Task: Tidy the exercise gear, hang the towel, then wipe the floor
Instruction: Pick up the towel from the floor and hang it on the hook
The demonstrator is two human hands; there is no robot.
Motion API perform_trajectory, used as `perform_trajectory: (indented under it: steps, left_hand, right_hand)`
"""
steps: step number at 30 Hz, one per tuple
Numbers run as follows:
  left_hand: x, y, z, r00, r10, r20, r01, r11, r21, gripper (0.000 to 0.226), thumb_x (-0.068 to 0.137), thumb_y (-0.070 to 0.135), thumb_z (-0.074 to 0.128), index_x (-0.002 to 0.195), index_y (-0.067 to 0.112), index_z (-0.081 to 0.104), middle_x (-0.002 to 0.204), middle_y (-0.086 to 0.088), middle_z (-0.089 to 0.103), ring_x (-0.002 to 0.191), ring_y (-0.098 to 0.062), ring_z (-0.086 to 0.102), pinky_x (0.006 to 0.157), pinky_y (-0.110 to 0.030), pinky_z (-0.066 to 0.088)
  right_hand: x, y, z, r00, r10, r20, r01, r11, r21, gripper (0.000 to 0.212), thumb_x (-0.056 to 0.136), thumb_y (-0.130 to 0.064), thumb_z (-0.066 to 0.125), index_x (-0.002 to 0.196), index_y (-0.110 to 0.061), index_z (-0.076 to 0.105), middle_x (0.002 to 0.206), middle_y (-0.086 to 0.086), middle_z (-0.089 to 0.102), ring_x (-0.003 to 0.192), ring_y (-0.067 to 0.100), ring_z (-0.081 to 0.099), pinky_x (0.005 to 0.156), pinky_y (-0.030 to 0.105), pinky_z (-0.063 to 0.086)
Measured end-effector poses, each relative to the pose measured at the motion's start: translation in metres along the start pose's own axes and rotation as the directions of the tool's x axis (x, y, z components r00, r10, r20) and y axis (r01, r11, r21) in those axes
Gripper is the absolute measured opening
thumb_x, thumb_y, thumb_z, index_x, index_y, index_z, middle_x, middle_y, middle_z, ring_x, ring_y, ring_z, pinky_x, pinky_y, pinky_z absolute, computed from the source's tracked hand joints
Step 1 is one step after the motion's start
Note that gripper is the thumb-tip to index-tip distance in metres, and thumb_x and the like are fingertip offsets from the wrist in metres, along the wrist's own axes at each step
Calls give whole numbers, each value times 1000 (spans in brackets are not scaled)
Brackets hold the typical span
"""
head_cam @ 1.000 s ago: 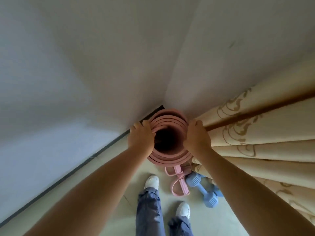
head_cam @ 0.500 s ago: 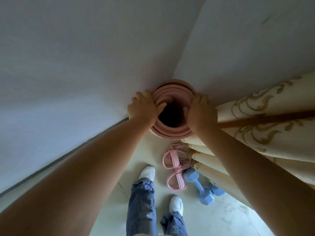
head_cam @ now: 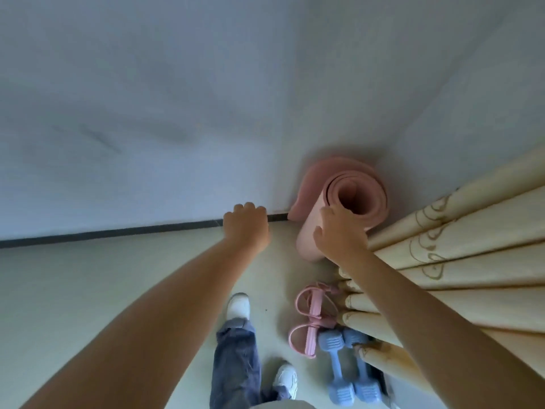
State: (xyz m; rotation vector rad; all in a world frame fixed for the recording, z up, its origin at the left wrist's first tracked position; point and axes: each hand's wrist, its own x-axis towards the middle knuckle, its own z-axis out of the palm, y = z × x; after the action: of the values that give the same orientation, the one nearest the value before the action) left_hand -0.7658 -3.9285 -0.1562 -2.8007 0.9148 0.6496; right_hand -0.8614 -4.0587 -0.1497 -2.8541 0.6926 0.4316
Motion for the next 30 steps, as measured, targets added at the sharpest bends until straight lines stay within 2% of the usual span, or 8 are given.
perform_trajectory:
  steps: [2, 5, 11, 17, 21, 25, 30]
  left_hand:
    - [-35, -31, -8, 997, -54, -51, 53, 999, -8, 31, 97, 24, 39, 123, 10, 49, 122, -8, 53, 116, -26, 48, 90, -33, 41]
    - [-92, -86, -15, 981, -157, -112, 153, 987, -44, 32, 97, 24, 37, 124, 12, 48, 121, -7, 53, 114, -26, 49, 87, -33, 42]
    - [-216, -215, 19, 891, -434, -132, 408, 894, -185, 35, 98, 28, 36, 128, 13, 46, 124, -8, 54, 114, -25, 50, 90, -33, 44]
    - [-366, -346, 94, 773, -633, 38, 605, 718, -344, 43, 99, 35, 35, 136, 14, 39, 136, -10, 46, 125, -26, 43, 98, -37, 39]
    - [-475, -420, 153, 672, -724, 155, 721, 591, -362, 46, 98, 40, 37, 135, 12, 38, 138, -10, 44, 128, -27, 41, 100, -37, 37]
    - [-566, -474, 200, 545, -794, 268, 820, 438, -369, 48, 98, 41, 35, 135, 11, 38, 138, -10, 44, 127, -28, 41, 100, -38, 37]
    - [-640, -526, 245, 412, -833, 370, 879, 256, -401, 47, 98, 42, 37, 132, 10, 40, 134, -11, 47, 124, -28, 44, 98, -38, 39]
  right_hand:
    - [-11, -37, -13, 996, -83, 16, 83, 996, 26, 33, 95, -24, 40, 122, -7, 48, 125, 12, 52, 113, 26, 50, 94, 34, 41]
    - [-31, -106, -26, 970, -240, 33, 239, 971, 25, 33, 95, -22, 40, 123, -6, 47, 123, 12, 52, 112, 27, 49, 92, 35, 44]
    - [-86, -267, -19, 834, -531, 147, 546, 833, -88, 42, 93, -28, 44, 131, -9, 41, 130, 9, 50, 120, 26, 45, 93, 34, 40]
    - [-181, -450, 27, 684, -682, 259, 724, 680, -119, 53, 94, -36, 45, 140, -11, 33, 142, 9, 42, 132, 28, 38, 105, 42, 36]
    - [-257, -558, 73, 579, -734, 354, 802, 592, -86, 55, 94, -35, 46, 141, -11, 32, 145, 10, 40, 135, 29, 36, 109, 44, 36]
    - [-323, -642, 115, 477, -761, 440, 862, 503, -65, 54, 94, -33, 45, 141, -10, 32, 143, 11, 39, 132, 29, 38, 108, 43, 36]
    - [-382, -723, 160, 366, -758, 540, 918, 391, -72, 54, 94, -32, 46, 142, -10, 32, 143, 13, 39, 133, 30, 37, 108, 42, 36]
